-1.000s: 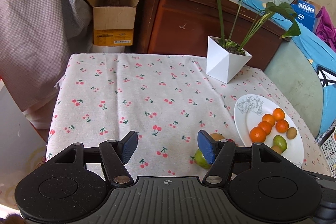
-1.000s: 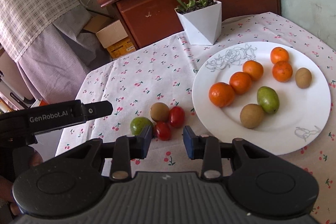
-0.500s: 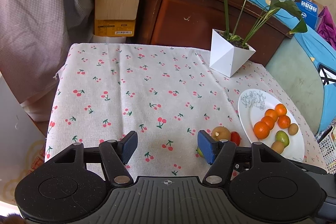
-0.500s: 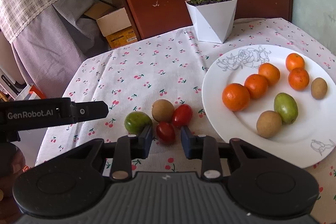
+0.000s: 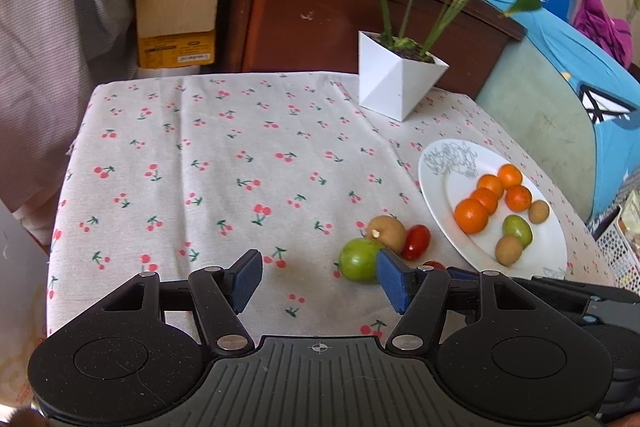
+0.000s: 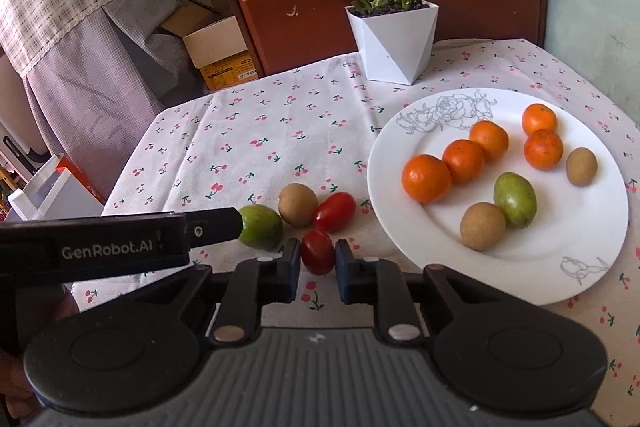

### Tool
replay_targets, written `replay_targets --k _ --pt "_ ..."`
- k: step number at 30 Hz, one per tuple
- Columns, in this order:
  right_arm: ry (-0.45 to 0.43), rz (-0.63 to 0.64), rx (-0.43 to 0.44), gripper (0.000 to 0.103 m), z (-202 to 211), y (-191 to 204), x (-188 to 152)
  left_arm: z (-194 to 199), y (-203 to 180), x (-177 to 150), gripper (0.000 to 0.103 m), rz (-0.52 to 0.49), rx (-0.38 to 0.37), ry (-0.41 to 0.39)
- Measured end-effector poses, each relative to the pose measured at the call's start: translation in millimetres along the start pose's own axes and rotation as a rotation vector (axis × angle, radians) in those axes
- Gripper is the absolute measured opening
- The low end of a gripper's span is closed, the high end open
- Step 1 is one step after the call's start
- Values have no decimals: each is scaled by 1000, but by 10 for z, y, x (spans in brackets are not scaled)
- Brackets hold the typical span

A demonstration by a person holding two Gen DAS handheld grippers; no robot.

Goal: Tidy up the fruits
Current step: 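Grasp a red cherry tomato with the right tool while the left tool grasps a green lime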

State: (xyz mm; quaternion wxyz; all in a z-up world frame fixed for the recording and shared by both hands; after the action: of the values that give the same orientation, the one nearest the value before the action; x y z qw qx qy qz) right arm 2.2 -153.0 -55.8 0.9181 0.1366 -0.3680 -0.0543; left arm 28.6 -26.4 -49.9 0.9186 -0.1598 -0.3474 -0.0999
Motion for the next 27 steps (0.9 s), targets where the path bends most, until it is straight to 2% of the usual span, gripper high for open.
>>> replay_targets --k 9,14,20,24,27 --pt "2 -18 -11 18 134 -121 -75 -59 -153 -15 60 -39 -32 -11" --pt "-5 -24 -19 18 207 -170 -102 -147 -195 -32 58 -52 -17 -8" --pt "-12 -35 -21 18 271 -212 -110 -197 -270 -44 45 -107 2 -34" --pt "-18 -41 -28 18 299 -240 -113 -210 -302 -60 31 -125 1 -36" --pt "-23 -54 -30 18 323 -269 -108 -202 -322 -70 29 -132 8 -38"
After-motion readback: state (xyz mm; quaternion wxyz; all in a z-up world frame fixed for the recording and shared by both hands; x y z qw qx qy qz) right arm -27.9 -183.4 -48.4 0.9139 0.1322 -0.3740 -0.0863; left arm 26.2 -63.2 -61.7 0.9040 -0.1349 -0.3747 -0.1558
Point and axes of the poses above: each gripper's, at about its wrist camera, not at the fingertips, and z roughly against the way its jaws point, y to its left, x to its top, the point moved 7 cm from there along -z, roughly the way its jaws point, and after that the axes turned 2 degrees about -z, right-handed, at the moved point
